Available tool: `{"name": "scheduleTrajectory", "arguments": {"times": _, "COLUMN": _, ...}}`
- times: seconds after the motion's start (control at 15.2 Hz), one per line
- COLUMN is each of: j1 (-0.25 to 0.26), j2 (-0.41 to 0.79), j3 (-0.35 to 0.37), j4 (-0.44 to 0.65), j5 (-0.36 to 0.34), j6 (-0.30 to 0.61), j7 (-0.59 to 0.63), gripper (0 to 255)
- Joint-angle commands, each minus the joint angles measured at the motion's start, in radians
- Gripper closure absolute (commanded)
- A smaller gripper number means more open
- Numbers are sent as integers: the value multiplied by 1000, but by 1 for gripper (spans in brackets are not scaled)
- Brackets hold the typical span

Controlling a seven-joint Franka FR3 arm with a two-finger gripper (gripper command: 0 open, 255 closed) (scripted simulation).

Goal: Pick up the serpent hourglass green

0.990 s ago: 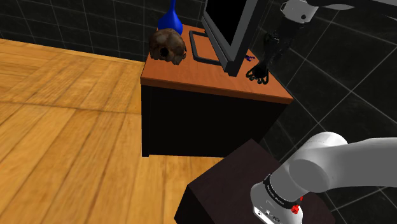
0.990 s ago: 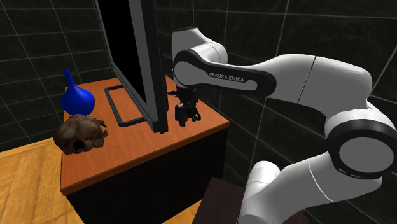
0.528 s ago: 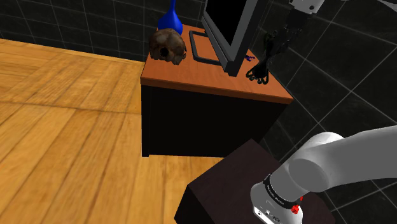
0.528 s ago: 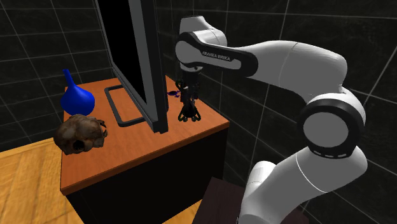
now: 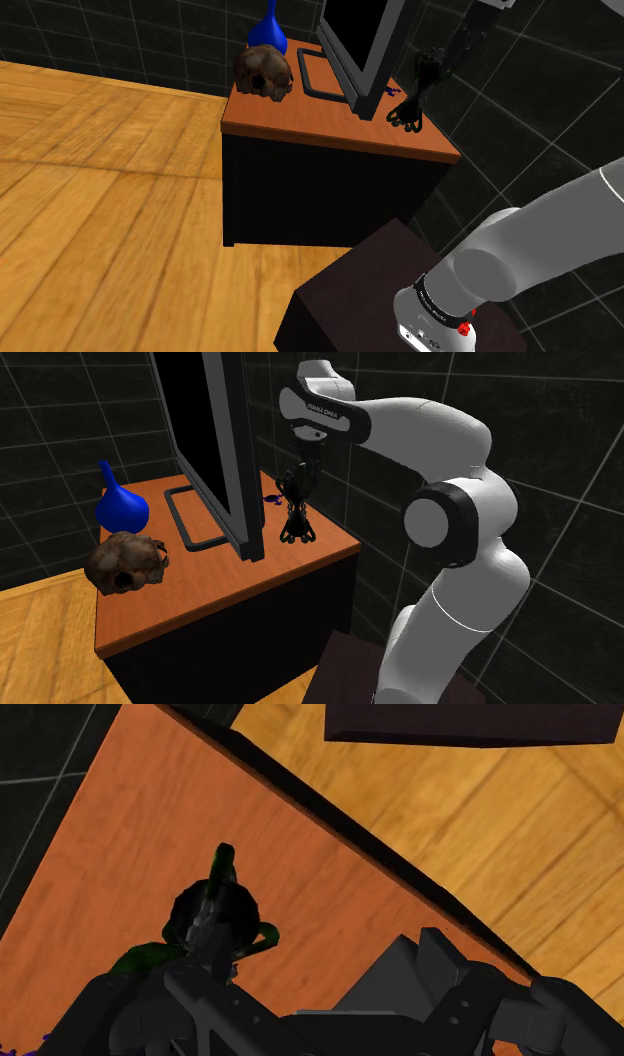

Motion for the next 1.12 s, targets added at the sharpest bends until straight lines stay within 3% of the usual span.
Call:
{"name": "scheduleTrajectory", "arguments": {"times": 0.0, "j1": -7, "j2": 83, "j3": -52, "j4": 103, "j5": 44, "j6": -31, "j7": -65, "gripper": 0}}
{"name": "scheduleTrajectory", "arguments": {"times": 0.2, "j1": -44, "j2": 241, "j3": -138, "j4": 281, "j5": 148, "j6": -90, "j7": -178, "gripper": 0}}
{"name": "scheduleTrajectory", "arguments": {"times": 0.4, "j1": -140, "j2": 426, "j3": -203, "j4": 497, "j5": 291, "j6": -180, "j7": -289, "gripper": 0}}
{"name": "scheduleTrajectory", "arguments": {"times": 0.99, "j1": -97, "j2": 341, "j3": -179, "j4": 297, "j5": 226, "j6": -42, "j7": -263, "gripper": 0}}
{"name": "scheduleTrajectory", "arguments": {"times": 1.06, "j1": -98, "j2": 341, "j3": -180, "j4": 298, "j5": 226, "j6": -42, "j7": -263, "gripper": 255}}
